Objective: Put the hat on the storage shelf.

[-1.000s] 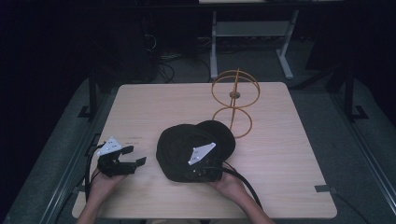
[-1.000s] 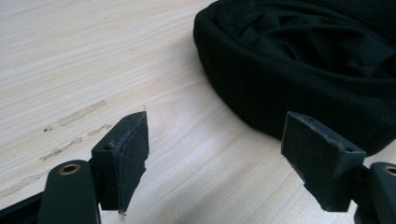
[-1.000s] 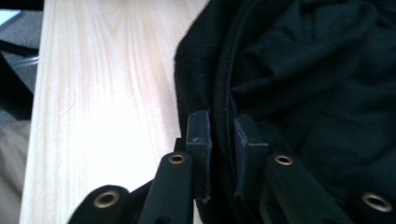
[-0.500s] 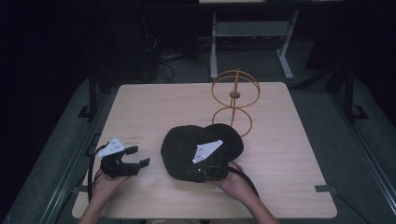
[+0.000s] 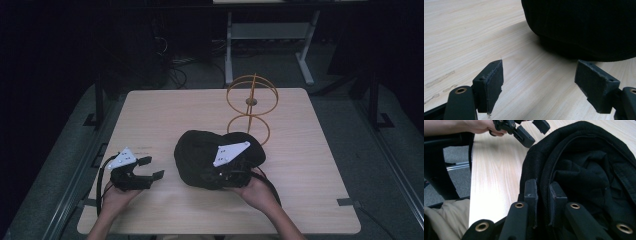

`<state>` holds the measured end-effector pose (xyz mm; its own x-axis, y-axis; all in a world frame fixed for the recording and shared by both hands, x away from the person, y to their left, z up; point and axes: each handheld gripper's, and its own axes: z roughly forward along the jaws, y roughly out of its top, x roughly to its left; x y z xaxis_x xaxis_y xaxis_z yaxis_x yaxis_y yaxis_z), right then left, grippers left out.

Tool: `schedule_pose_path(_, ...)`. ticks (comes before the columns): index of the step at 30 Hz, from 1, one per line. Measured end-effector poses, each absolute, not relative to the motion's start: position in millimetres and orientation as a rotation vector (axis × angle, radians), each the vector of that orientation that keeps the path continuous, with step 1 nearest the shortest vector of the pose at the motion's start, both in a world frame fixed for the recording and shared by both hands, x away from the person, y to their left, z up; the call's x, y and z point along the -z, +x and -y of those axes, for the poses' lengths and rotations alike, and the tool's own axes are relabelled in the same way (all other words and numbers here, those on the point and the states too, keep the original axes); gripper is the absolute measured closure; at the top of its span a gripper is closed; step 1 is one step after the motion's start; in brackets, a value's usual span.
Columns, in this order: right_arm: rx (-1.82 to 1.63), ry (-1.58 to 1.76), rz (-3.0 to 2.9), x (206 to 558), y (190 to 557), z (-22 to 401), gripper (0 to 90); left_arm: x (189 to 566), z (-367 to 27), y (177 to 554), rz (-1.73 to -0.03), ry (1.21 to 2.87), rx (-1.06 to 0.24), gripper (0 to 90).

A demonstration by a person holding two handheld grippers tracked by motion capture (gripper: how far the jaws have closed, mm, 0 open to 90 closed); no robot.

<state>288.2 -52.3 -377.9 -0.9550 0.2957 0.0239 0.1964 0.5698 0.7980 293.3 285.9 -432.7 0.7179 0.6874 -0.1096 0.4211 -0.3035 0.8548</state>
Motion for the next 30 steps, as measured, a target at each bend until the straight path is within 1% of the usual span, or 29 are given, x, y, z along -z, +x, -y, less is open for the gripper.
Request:
schedule_pose_path(7,-1.369,0.397,-2.661,370.2,286.9,53.7,79.7,432.1,-282.6,292.1,-0.832,1.959,-0.342,22.8)
schedule_pose_path(18,-1.443,0.350,-2.605,339.6,281.5,55.2,79.8,431.7,-282.4,291.4,-0.830,1.954,-0.343,22.7)
schedule_pose_path(30,-1.451,0.354,-2.602,336.6,282.6,55.0,79.8,433.1,-282.8,292.6,-0.836,1.962,-0.344,22.6)
